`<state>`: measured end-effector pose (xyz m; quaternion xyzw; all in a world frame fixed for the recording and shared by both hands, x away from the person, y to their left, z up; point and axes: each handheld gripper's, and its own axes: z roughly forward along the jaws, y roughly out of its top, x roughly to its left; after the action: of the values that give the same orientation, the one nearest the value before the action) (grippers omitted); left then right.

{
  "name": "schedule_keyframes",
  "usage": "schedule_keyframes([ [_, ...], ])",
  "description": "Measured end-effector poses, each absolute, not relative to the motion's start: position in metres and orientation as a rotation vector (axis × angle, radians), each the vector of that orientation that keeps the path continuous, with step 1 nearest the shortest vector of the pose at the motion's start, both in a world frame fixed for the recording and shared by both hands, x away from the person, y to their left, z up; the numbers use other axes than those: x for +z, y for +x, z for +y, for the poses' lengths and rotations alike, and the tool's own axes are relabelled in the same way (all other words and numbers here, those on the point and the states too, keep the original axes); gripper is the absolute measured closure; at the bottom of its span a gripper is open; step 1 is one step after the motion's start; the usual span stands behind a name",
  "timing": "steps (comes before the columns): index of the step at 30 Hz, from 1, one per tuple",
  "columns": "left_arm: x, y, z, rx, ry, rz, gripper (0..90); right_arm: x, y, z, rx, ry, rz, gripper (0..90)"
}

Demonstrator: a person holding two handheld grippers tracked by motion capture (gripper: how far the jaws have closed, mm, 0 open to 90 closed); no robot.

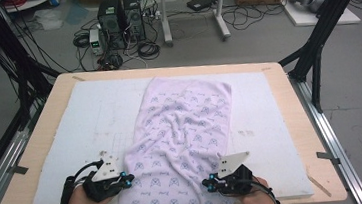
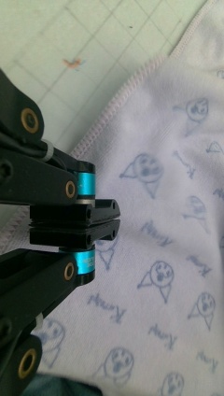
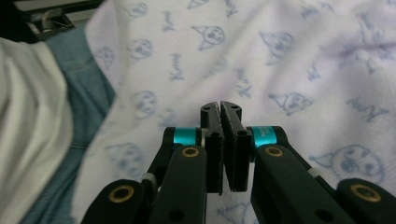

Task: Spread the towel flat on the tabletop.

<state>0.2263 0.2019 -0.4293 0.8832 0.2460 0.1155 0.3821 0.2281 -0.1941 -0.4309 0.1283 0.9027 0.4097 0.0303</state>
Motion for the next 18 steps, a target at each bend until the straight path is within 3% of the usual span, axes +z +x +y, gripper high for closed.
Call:
schedule_keyframes([
  [5, -0.420, 0.206, 0.210, 0.271, 2.219, 0.625, 86.1, -0.409, 0.211, -0.204, 1.381, 0.364, 2.735, 82.7],
  [8, -0.419, 0.213, 0.209, 0.289, 2.209, 0.628, 66.0, -0.405, 0.216, -0.212, 1.346, 0.435, 2.695, 72.0],
  [12, -0.430, 0.231, 0.203, 0.290, 2.233, 0.639, 60.5, -0.417, 0.228, -0.217, 1.299, 0.514, 2.696, 66.5],
  [15, -0.441, 0.237, 0.199, 0.278, 2.246, 0.628, 67.5, -0.433, 0.230, -0.214, 1.222, 0.540, 2.721, 67.7],
  [17, -0.441, 0.237, 0.200, 0.260, 2.239, 0.626, 82.3, -0.444, 0.230, -0.212, 1.172, 0.544, 2.741, 75.3],
  [18, -0.441, 0.235, 0.200, 0.274, 2.241, 0.623, 85.0, -0.446, 0.230, -0.214, 1.217, 0.543, 2.728, 86.6],
])
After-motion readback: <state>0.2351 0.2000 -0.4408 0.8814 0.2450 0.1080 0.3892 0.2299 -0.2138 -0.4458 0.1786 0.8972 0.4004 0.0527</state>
